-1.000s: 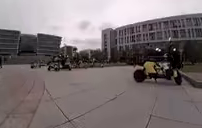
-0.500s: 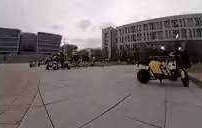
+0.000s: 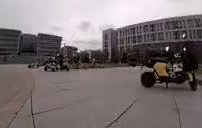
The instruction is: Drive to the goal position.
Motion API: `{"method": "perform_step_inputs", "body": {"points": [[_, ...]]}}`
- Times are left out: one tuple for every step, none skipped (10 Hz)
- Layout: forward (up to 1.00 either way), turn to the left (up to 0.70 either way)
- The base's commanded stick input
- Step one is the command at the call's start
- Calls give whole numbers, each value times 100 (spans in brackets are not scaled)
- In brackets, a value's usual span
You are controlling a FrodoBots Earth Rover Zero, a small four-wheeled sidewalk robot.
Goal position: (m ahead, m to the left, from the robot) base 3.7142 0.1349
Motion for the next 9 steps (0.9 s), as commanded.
{"method": "perform_step_inputs", "body": {"points": [[60, 1], [60, 0], [60, -2], [60, -12], [60, -14], [60, -14], [60, -14], [60, -14], [60, -14]]}}
